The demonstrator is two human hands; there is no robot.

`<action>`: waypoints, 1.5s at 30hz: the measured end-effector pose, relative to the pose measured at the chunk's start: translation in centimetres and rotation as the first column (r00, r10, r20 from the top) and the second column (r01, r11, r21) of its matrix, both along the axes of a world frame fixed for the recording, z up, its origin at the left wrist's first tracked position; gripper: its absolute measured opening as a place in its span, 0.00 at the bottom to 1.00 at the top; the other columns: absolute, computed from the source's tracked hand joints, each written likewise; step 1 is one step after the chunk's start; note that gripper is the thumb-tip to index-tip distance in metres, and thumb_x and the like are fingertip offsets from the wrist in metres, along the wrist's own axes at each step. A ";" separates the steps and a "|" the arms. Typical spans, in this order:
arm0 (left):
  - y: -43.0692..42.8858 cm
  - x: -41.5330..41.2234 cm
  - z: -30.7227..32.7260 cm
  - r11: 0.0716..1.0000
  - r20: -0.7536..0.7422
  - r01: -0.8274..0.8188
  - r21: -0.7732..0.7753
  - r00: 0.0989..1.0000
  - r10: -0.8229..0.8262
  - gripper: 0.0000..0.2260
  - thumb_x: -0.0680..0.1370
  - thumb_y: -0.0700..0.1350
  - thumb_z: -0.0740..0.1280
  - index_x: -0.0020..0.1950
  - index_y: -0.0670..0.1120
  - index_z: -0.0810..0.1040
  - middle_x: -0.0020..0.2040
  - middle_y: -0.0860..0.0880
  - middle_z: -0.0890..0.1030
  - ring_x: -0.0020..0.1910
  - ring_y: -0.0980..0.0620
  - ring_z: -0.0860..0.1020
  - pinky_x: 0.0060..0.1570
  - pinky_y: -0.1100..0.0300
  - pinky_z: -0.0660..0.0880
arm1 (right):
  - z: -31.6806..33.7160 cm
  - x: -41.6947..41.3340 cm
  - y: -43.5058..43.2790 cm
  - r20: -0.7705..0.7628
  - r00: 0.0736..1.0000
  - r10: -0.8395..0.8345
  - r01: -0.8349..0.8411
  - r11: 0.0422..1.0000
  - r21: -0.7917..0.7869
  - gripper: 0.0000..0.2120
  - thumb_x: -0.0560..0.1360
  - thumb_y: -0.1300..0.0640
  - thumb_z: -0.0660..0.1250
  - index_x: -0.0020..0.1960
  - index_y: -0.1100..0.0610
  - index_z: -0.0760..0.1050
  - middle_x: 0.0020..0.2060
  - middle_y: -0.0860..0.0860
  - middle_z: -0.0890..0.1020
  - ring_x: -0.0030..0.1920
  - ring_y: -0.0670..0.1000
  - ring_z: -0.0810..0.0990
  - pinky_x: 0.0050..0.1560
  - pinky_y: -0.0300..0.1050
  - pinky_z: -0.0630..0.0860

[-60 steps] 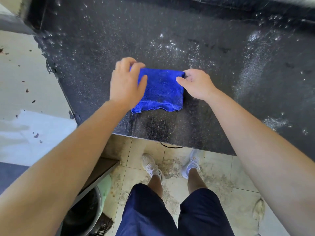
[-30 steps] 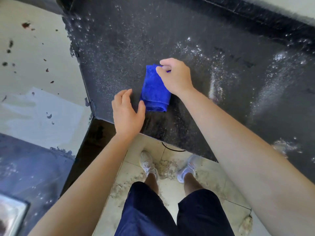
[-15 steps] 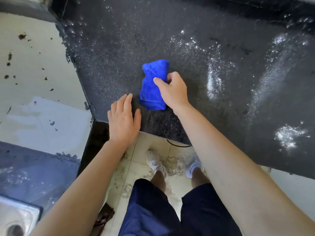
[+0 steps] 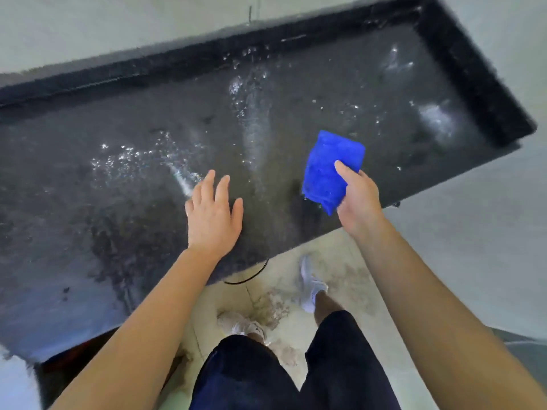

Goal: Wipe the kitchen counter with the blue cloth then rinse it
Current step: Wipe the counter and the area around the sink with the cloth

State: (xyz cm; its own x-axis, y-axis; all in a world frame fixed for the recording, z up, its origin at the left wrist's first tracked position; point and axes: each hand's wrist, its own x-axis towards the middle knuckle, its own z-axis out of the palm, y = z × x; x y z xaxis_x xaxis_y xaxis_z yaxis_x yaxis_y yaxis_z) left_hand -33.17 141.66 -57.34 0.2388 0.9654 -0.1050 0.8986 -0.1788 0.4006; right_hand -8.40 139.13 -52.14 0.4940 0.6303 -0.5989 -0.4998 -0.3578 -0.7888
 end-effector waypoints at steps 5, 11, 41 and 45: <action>0.8 10.7 3.3 0.958 -0.030 0.283 -0.054 0.958 -0.284 0.24 0.84 0.54 0.58 0.77 0.44 0.64 0.79 0.41 0.60 0.77 0.39 0.59 0.70 0.38 0.62 | 2.9 10.9 -4.8 0.183 0.968 -0.172 0.184 0.982 -0.046 0.17 0.76 0.57 0.70 0.64 0.58 0.76 0.57 0.56 0.84 0.57 0.61 0.84 0.55 0.59 0.81; 2.1 21.4 5.2 0.914 -0.096 0.405 -0.040 0.909 -0.407 0.25 0.84 0.55 0.55 0.79 0.46 0.61 0.80 0.44 0.58 0.78 0.43 0.57 0.72 0.43 0.60 | 4.2 21.8 -6.1 0.554 0.817 -0.162 0.237 0.969 -0.066 0.09 0.80 0.58 0.65 0.60 0.54 0.73 0.47 0.47 0.80 0.49 0.53 0.82 0.53 0.53 0.79; 5.2 41.3 -3.0 0.928 -0.441 0.319 -0.194 0.816 -0.373 0.35 0.80 0.68 0.49 0.81 0.49 0.57 0.81 0.43 0.56 0.77 0.40 0.58 0.67 0.40 0.63 | -10.8 36.7 -1.1 0.624 -0.024 0.781 -0.212 0.606 -0.766 0.37 0.83 0.35 0.47 0.82 0.58 0.47 0.82 0.56 0.49 0.81 0.60 0.46 0.80 0.60 0.49; 6.6 40.9 -3.4 0.901 -0.447 0.397 -0.174 0.783 -0.432 0.36 0.79 0.70 0.47 0.80 0.50 0.59 0.80 0.43 0.59 0.74 0.39 0.62 0.64 0.40 0.64 | -10.0 41.0 -2.4 0.560 0.076 0.825 -0.150 0.564 -0.812 0.37 0.82 0.35 0.45 0.82 0.56 0.49 0.82 0.55 0.45 0.81 0.60 0.42 0.80 0.59 0.45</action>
